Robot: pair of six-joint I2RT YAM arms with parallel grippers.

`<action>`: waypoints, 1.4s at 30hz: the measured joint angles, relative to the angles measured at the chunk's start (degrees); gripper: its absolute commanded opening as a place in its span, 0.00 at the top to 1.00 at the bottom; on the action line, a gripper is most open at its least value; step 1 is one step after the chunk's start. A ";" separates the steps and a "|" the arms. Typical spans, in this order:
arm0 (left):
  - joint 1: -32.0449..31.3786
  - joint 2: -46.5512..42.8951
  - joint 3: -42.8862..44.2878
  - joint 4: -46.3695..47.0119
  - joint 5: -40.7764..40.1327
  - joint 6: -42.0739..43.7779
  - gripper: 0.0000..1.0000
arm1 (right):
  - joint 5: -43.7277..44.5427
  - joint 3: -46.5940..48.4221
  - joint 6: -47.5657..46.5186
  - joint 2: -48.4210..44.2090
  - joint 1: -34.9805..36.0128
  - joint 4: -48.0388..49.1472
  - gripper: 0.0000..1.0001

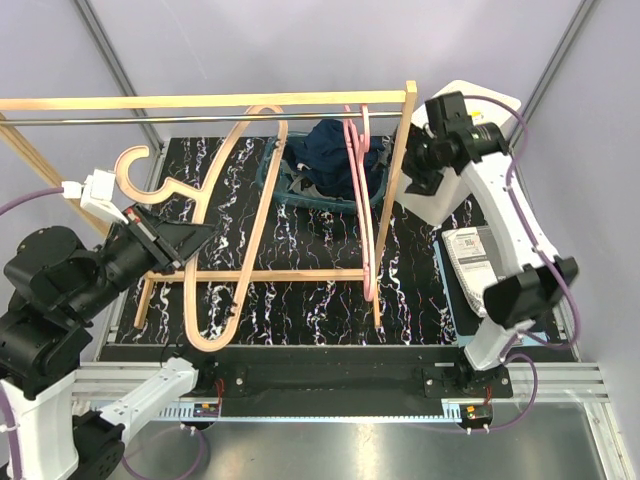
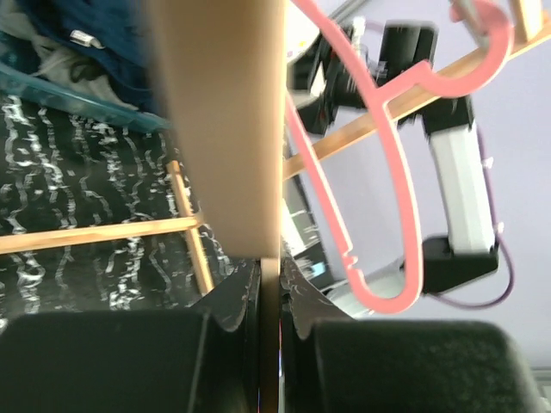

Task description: Remove the shorts from the hanger

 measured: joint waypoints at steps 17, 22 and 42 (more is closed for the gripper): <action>0.00 4.35 -1.33 12.59 2.25 -10.78 1.00 | -2.32 -23.37 3.89 -20.70 -1.64 8.35 0.00; 0.00 4.90 -2.51 14.91 2.10 -11.76 1.00 | -2.80 -25.83 3.89 -23.54 -2.82 8.39 0.00; 0.00 7.93 -4.44 19.37 0.20 -13.84 1.00 | -3.37 -26.12 3.32 -25.44 -6.56 8.41 0.00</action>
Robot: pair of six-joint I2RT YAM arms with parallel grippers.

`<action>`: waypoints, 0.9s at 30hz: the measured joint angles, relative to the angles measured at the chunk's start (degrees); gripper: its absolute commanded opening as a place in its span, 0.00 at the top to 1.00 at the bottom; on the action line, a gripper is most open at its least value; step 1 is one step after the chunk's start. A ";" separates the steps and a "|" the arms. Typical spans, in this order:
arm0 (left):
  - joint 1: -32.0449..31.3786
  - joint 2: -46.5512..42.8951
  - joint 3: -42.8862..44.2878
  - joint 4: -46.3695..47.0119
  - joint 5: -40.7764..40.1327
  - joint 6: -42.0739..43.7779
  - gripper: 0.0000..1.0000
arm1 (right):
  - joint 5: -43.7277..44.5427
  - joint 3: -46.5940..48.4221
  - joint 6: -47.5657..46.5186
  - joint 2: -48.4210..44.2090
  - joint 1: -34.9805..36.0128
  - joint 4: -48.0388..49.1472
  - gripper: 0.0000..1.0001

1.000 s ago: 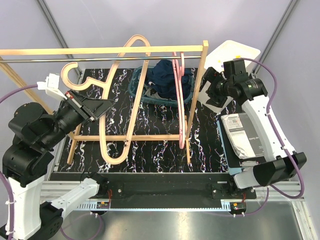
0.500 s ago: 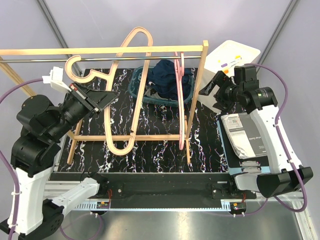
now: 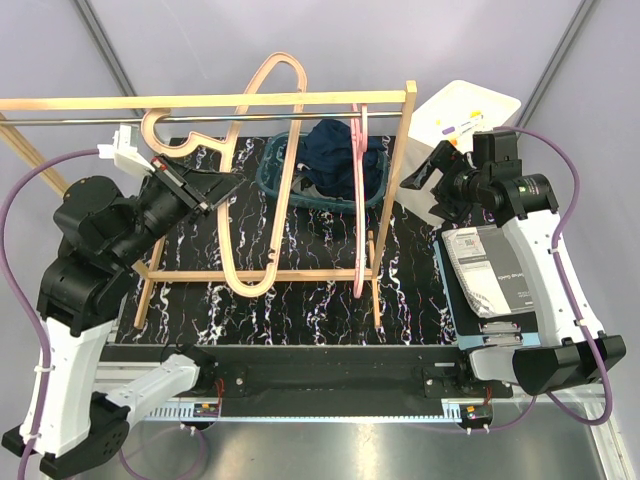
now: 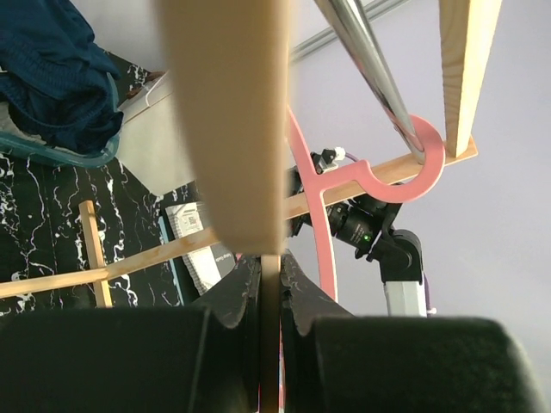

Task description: Remove the shorts from the hanger

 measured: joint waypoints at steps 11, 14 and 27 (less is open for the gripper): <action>0.00 0.24 -0.85 -0.92 -2.19 2.32 0.94 | -1.46 -0.42 -0.02 -0.17 -0.31 0.00 0.00; 0.00 0.35 -0.87 -1.22 -2.69 3.23 0.91 | -1.46 -1.14 -0.02 -0.48 -0.33 -0.07 0.00; 0.00 0.83 -1.60 -1.68 -5.97 4.92 0.89 | -1.49 -2.47 0.00 -1.55 -0.33 -0.24 0.00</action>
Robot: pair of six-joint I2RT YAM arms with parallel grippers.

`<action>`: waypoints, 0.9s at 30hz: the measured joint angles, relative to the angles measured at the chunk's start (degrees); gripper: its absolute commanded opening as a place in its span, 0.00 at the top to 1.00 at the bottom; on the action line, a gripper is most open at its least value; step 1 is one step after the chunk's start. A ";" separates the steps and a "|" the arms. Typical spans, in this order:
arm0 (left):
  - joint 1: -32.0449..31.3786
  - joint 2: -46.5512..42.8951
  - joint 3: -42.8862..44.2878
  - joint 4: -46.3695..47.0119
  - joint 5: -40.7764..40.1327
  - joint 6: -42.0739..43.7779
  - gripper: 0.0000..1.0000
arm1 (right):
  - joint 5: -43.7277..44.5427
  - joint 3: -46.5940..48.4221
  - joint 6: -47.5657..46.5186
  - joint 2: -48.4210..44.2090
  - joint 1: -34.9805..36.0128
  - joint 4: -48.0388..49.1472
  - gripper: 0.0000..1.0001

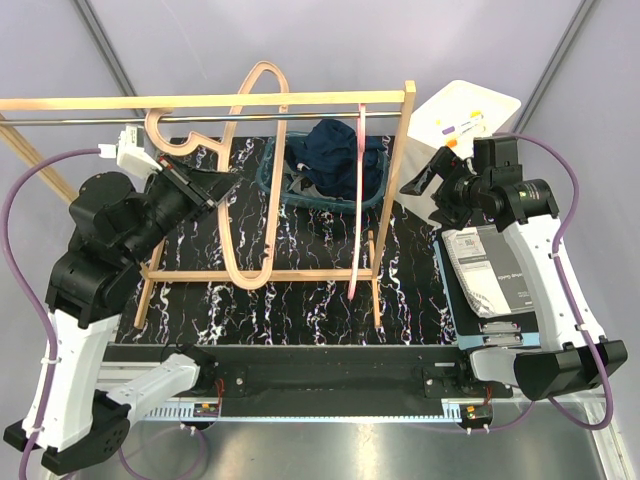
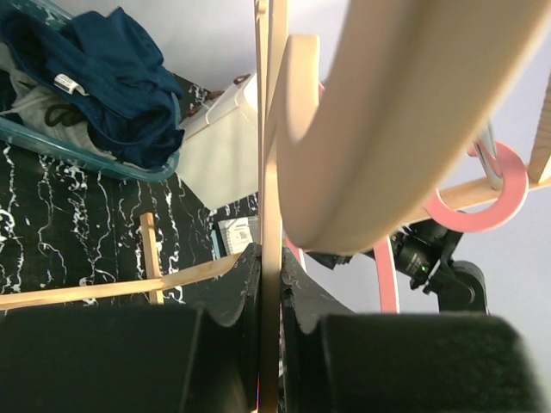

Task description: Remove the shorts from the hanger

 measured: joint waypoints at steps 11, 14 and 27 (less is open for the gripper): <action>0.00 1.03 1.36 -0.04 -6.27 -1.75 0.80 | -0.04 -1.25 0.02 -0.31 0.00 0.00 0.00; 0.00 0.94 1.29 -0.04 -6.75 -2.16 0.72 | -0.04 -1.40 0.02 -0.44 0.00 0.02 0.00; 0.00 -9.81 -7.69 0.22 -7.32 1.64 0.07 | 0.83 -8.72 -4.42 -5.35 -0.02 -1.70 0.00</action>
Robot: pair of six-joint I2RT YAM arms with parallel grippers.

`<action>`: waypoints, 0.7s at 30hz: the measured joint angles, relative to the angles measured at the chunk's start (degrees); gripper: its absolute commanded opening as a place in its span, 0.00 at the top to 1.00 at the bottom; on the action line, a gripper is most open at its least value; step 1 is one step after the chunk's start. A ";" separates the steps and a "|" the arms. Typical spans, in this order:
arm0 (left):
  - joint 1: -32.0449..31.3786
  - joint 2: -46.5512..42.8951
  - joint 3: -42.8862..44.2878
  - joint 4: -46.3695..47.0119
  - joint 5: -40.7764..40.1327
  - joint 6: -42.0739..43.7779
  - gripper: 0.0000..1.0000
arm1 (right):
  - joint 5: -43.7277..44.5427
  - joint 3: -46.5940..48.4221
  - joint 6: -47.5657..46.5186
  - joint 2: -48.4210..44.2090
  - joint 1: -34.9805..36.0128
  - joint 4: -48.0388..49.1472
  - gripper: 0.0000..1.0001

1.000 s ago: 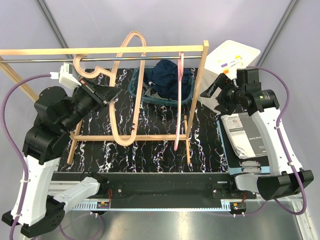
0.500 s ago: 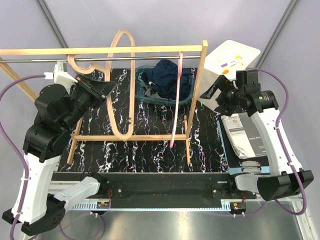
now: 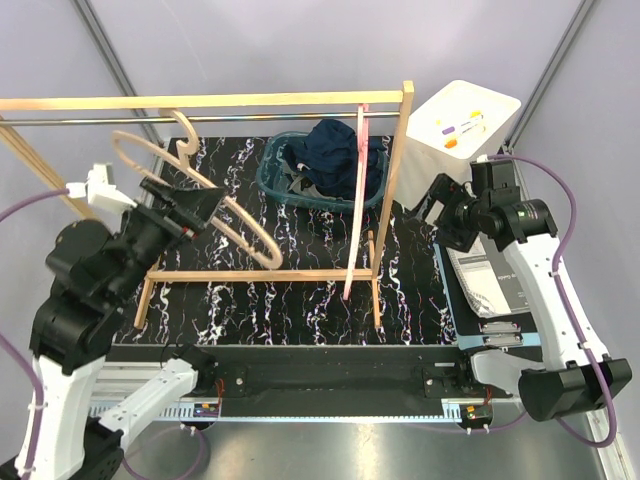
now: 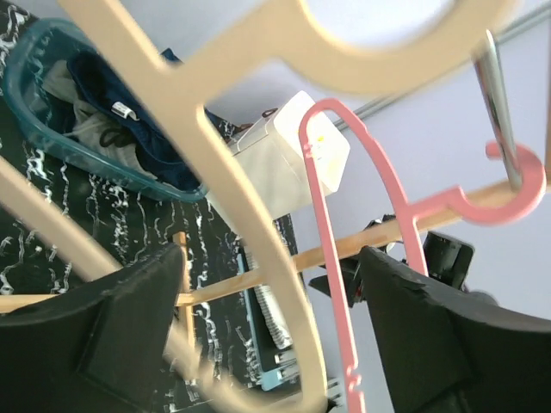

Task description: Remove the shorts from the hanger

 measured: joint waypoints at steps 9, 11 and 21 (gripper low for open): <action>0.02 -11.15 -10.93 -0.44 1.46 1.49 0.02 | 1.40 -4.48 -6.25 -7.48 0.00 -3.54 0.00; 0.00 -12.68 -13.77 -1.11 2.34 1.14 0.01 | 1.33 -4.52 -7.04 -10.05 0.00 -3.74 0.00; 0.00 -20.74 -22.45 -2.08 5.25 -0.44 0.01 | 0.94 -6.60 -5.27 -29.64 0.00 -0.59 0.00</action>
